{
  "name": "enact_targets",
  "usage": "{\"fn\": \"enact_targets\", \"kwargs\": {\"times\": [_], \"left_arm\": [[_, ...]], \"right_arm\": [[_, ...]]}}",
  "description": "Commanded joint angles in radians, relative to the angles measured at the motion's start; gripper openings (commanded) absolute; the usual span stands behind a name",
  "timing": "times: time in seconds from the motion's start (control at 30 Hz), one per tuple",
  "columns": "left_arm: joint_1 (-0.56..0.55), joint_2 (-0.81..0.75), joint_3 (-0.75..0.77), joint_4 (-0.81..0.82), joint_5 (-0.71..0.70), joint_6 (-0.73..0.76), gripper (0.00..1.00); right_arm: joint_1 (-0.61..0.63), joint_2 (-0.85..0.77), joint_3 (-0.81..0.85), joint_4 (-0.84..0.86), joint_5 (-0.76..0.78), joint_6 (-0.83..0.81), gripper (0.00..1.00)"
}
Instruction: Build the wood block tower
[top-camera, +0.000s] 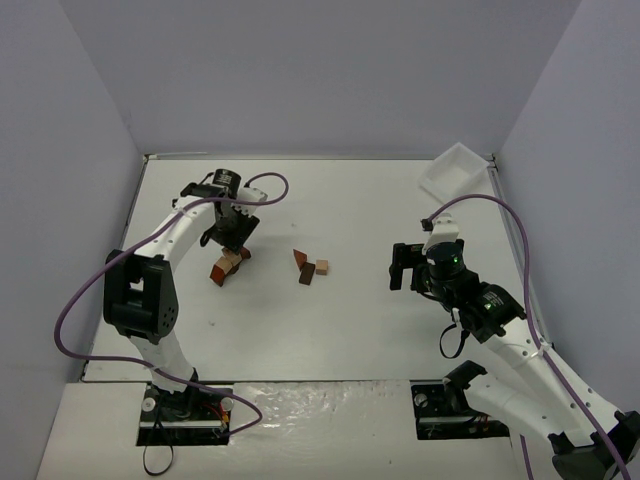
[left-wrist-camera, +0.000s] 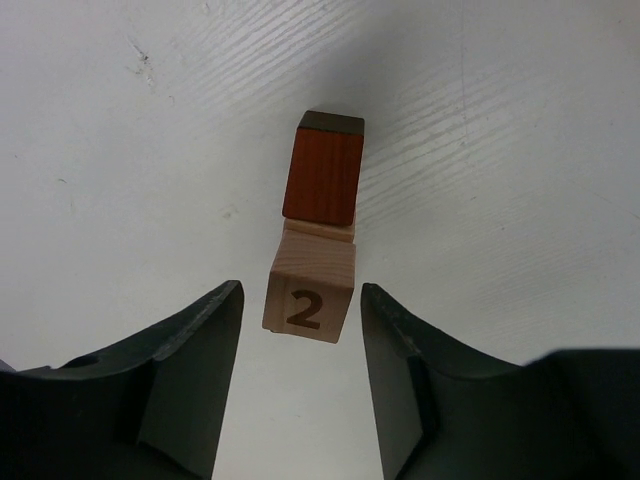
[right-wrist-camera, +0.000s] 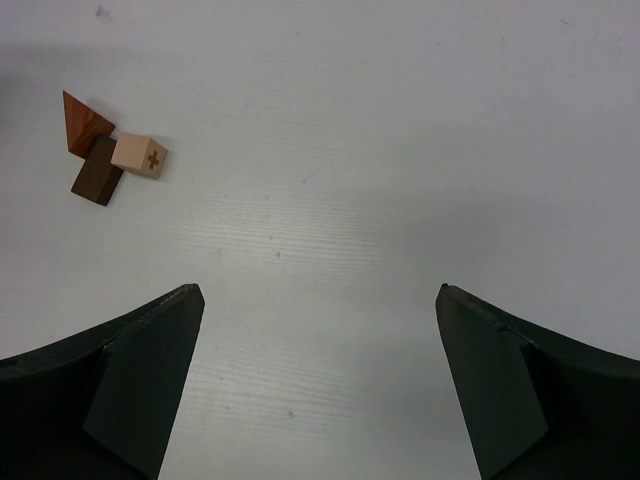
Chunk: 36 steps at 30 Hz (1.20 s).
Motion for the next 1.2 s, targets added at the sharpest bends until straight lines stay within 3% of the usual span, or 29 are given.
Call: {"fn": "enact_targets", "kwargs": {"times": [0.0,0.3,0.6,0.73,1.17], "left_arm": [[-0.005,-0.032,0.06,-0.01,0.0,0.008,0.5],[-0.047,-0.094,0.114,-0.009,0.012,-0.093,0.56],[-0.328,-0.071,0.152,0.113,-0.118,-0.637,0.56],[-0.437,0.042,0.184,0.171,-0.226,-0.811,0.56],[-0.499,0.265,0.31,0.168,-0.274,-0.924,0.56]], "right_arm": [[-0.006,0.006,0.022,0.065,-0.003,0.001,1.0],[-0.006,0.002,0.027,0.065,0.002,0.0,1.0],[-0.005,-0.013,0.024,0.064,0.012,0.019,1.0],[-0.005,-0.029,0.023,0.064,0.014,0.026,1.0],[-0.005,-0.056,0.022,0.06,0.007,0.032,1.0]]}}
